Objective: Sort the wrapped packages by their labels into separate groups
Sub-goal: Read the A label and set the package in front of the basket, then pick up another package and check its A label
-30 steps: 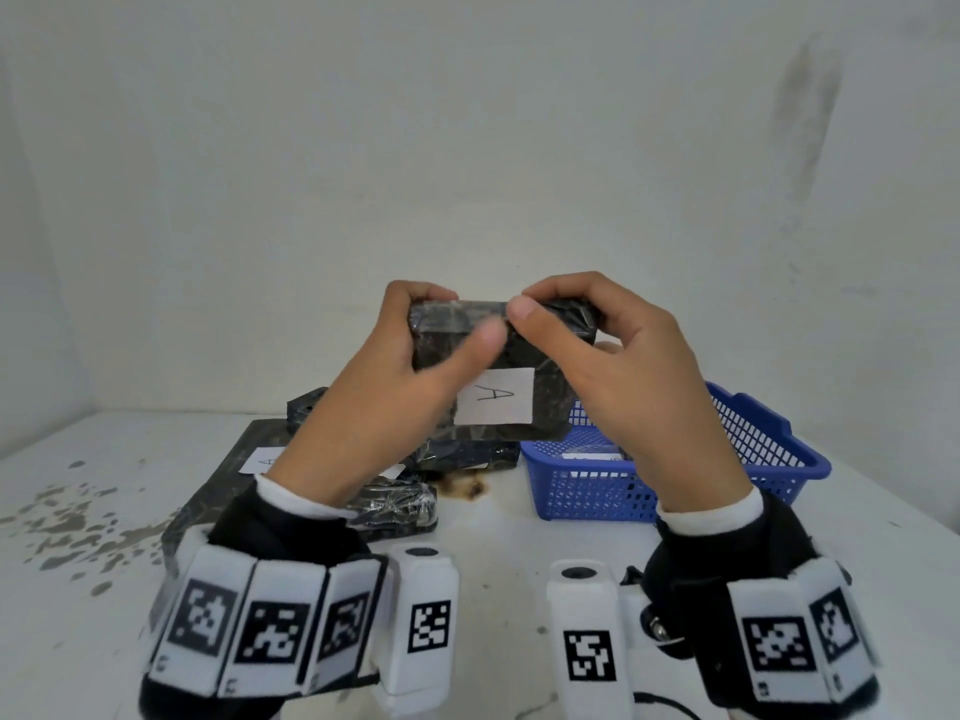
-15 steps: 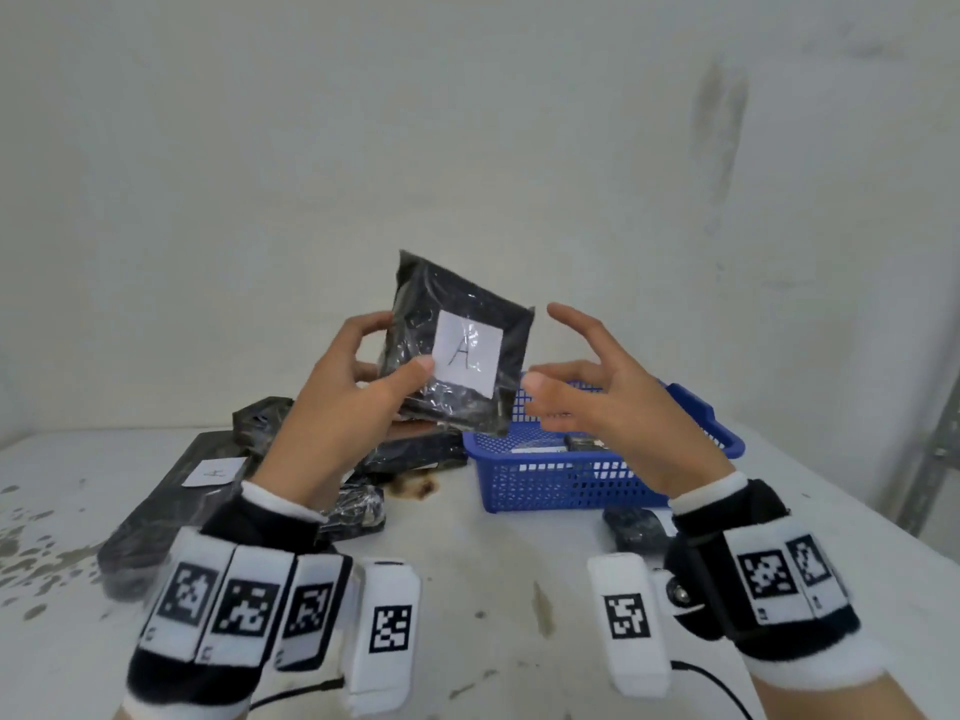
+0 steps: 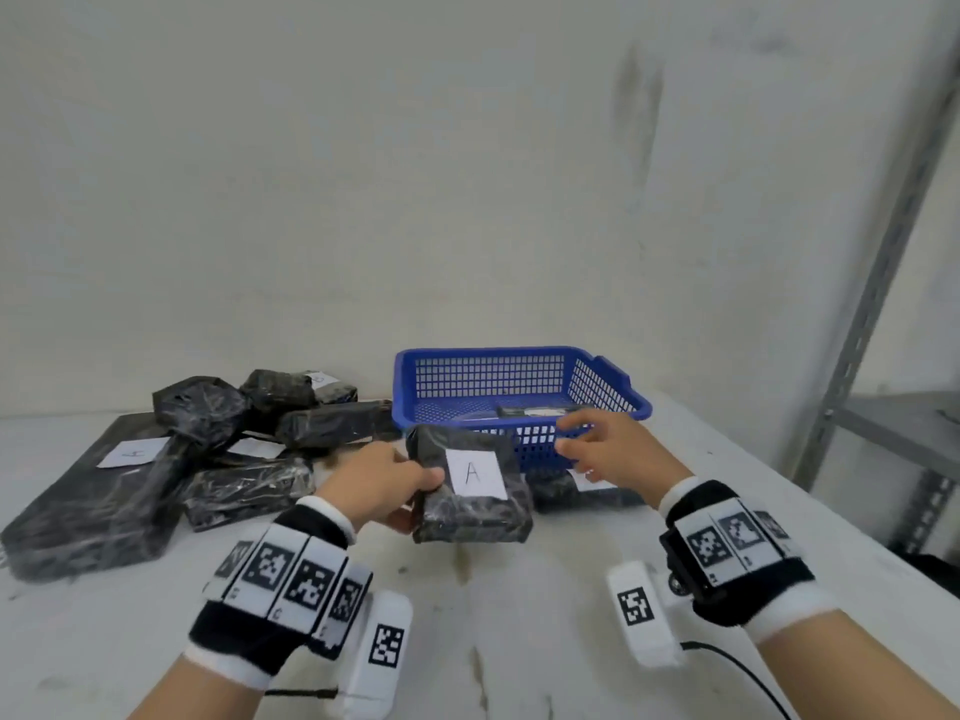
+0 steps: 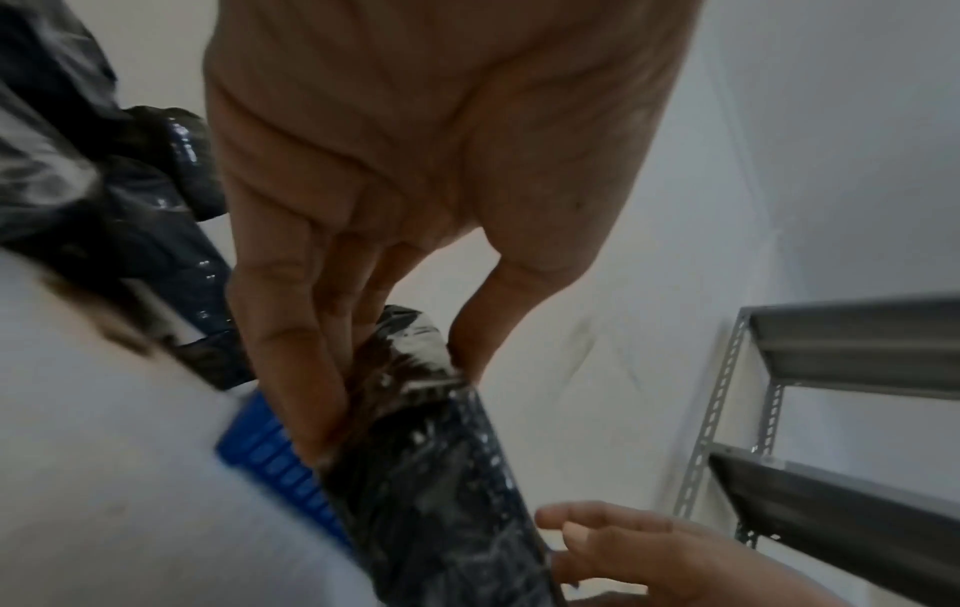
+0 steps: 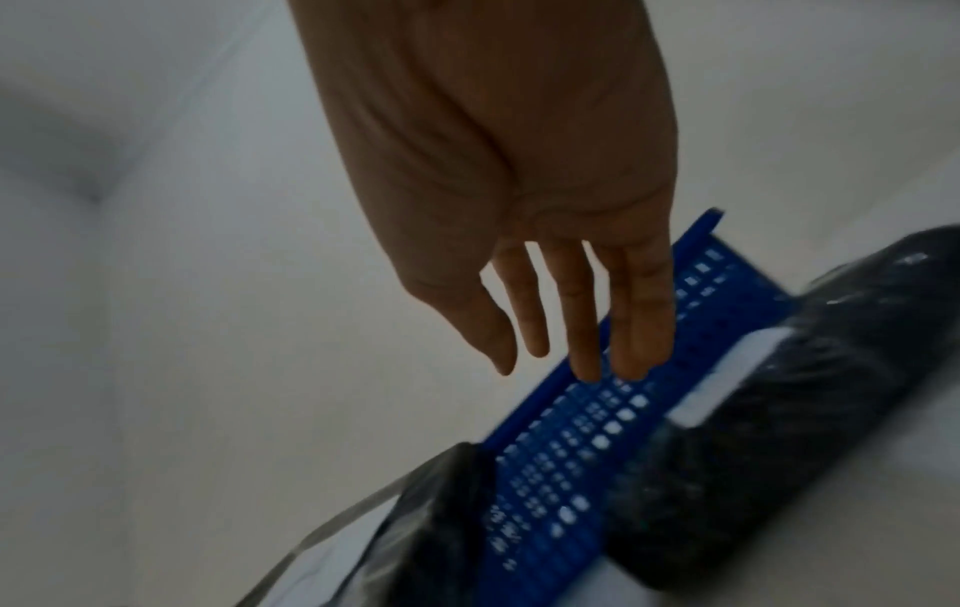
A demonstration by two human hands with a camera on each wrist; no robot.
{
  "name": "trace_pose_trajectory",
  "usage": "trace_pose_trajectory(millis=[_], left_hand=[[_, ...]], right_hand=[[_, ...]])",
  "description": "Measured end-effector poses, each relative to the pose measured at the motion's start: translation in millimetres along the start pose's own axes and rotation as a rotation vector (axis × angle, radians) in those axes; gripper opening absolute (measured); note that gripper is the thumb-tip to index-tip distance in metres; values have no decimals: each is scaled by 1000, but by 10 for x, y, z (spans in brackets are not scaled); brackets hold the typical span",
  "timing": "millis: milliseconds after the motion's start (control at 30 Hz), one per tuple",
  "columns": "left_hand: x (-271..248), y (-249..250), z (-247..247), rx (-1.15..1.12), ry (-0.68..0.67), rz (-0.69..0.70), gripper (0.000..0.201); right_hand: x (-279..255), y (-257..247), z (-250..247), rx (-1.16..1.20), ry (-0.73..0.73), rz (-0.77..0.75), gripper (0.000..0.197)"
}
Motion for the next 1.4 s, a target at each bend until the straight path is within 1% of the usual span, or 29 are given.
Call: trace_pose_trajectory(millis=[67,133,200,300,400,467,533,600,667,733,800,833,900,1000,1033,1067,1133,1233,1333,1400], left_hand=[[63,-138,74,7,-25,-71,26],[125,-241,129,18,-51,-141,28],[172,-289,179,40,-59,-188,29],[274,-303,251,170,-25,-173,36],[289,-228,273,344,32,-127,30],[299,-203,294,395,46,-129,35],[303,-157,297,443,72,-100,40],[308,-137,294,443,81,-89,41],[289,-128,280,405,92,-75,41],[290,-168,266,329,73,-96,41],[284,-229,261,133,17,-146,42],[267,-248,230,34,3,-153,43],[255,-263,73,-85,41,-102,47],[214,-282,-302,-210,161,20,24],[201,-314,-446,-251,204,41,24],[190,-359,-592,-295,248,51,28],[158,-474,-905,-380,350,51,32],[113,-704,-1334,-477,466,0,28],[107,-934,-1640,-562,519,-83,24],[116,-1057,-1760,-602,526,-137,22]], right_hand=[[50,213,-37,-210,6,29,28],[88,404,-87,-401,3,73,33],[105,525,-130,-536,-11,115,38],[102,594,-135,-505,-58,140,42],[112,622,-160,-431,-45,129,48],[136,640,-159,-401,-42,120,48],[156,631,-146,-380,-41,105,48],[176,623,-129,-382,-45,95,48],[182,612,-118,-409,-58,87,49],[163,577,-104,-444,-93,83,55],[153,510,-109,-494,-111,71,61],[155,454,-126,-516,-101,60,60],[155,279,-159,-521,-52,15,46],[89,-86,-80,-371,27,-54,7],[54,-209,19,-318,23,-80,7],[-1,-353,143,-270,3,-101,12],[-103,-616,463,-188,-69,-135,14],[-194,-937,1051,-115,-205,-185,15],[-234,-1206,1582,-81,-299,-234,6],[-209,-1318,1887,-98,-343,-245,31]])
Point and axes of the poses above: each hand's wrist, its own x-axis towards the middle knuckle, its own z-axis out of the palm, y = z × x, the point moved 7 cm from there along x, towards the middle knuckle, and after that the axes turned 9 degrees about y, right-handed, at the moved point
